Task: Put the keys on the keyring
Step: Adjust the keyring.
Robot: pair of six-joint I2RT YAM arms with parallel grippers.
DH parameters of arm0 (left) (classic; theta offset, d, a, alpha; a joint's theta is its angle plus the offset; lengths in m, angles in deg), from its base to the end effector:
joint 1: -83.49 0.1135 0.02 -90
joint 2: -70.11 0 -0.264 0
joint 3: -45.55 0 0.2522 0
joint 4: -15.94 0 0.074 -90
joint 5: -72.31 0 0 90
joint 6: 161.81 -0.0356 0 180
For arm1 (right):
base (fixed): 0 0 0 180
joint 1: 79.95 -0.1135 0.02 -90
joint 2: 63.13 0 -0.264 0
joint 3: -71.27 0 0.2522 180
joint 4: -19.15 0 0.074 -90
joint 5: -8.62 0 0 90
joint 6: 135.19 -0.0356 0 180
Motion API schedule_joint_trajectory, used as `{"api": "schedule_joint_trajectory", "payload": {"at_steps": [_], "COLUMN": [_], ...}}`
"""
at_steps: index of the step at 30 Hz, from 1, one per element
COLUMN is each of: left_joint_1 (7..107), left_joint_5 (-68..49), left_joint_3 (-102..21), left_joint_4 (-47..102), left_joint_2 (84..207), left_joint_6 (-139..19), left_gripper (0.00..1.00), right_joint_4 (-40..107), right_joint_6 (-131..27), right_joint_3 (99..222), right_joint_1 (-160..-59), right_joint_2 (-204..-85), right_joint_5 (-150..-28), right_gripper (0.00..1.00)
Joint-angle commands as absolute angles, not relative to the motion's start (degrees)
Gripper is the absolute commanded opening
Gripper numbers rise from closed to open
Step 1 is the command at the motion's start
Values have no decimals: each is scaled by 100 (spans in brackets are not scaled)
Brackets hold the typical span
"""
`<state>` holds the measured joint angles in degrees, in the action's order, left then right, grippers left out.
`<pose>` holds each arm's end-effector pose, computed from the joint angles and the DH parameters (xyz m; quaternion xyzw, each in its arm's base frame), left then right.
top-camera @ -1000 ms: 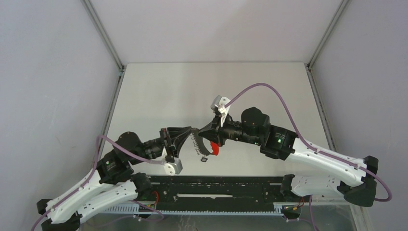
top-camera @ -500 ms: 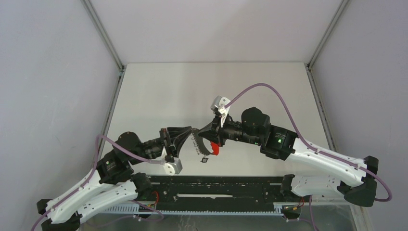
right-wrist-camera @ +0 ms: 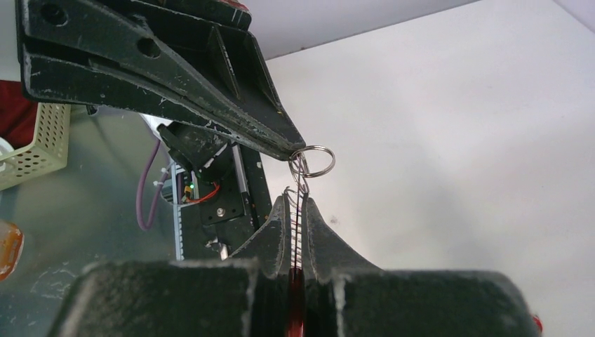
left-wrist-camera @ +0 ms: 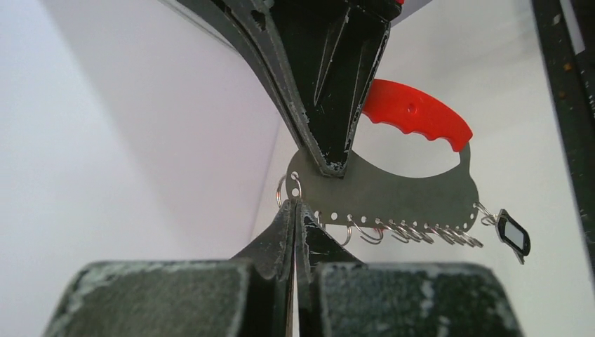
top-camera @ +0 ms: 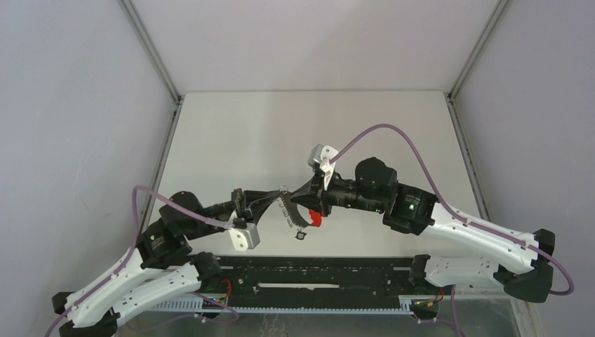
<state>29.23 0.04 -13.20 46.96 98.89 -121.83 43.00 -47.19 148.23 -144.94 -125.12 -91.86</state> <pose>0.0584 -0.0997 0.3646 0.6229 0.3475 -0.1355 0.6877 0.0987 0.2269 0.3949 -0.4459 0.6141 0.4152 0.5017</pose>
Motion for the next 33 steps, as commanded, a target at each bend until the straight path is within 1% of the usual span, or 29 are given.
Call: {"api": "schedule_joint_trajectory", "payload": {"at_steps": [1,3,4,5,6,7,8,9,13,15,18,23,26,29,33], "left_joint_1": [3048,3058,3053,3057,3056,3058,3057,3051,3113,3184,3300,3444,3496,3500,3492], "left_joint_5": [-209,-227,-203,-169,-149,-183,-260,-331,-338,98,799,699,719,1411,2234], "left_joint_3": [-1595,-1576,-1564,-1543,-1522,-1497,-1516,-1552,-1788,-1965,-2060,-2199,-2202,-2174,-2084], "left_joint_4": [4216,4182,4183,4216,4248,4254,4242,4228,4381,4768,5214,5264,5260,5356,5284], "left_joint_2": [9931,9916,9892,9871,9847,9824,9824,9830,9820,9845,9816,9839,9901,9890,9975], "left_joint_6": [-11518,-11539,-11612,-11747,-11886,-11955,-11925,-11828,-10988,-10599,-10301,-10378,-10407,-10459,-10518], "left_gripper": [2,5,9,18,33,45,51,53,58,59,60,55,55,59,60], "right_joint_4": [4312,4287,4277,4270,4274,4282,4303,4328,4435,4463,4493,4664,4680,4610,4433], "right_joint_6": [-4589,-4575,-4572,-4552,-4542,-4538,-4537,-4537,-4164,-4030,-3792,-3816,-3949,-4109,-4260], "right_joint_3": [15073,15071,15077,15075,15072,15069,15074,15072,15077,15073,15076,15072,15076,15071,15069], "right_joint_1": [-14675,-14675,-14677,-14675,-14675,-14676,-14677,-14679,-14675,-14666,-14638,-14337,-14136,-14046,-14012], "right_joint_2": [-12359,-12359,-12359,-12359,-12353,-12343,-12330,-12306,-12184,-12129,-12037,-11899,-11889,-11943,-12034], "right_joint_5": [-9726,-9846,-9897,-9991,-10044,-10090,-10139,-10172,-10374,-10564,-11174,-12193,-12799,-13133,-13482], "right_gripper": [0,0,0,0,0,0,0,0,0,0,0,0,0,0,0]}}
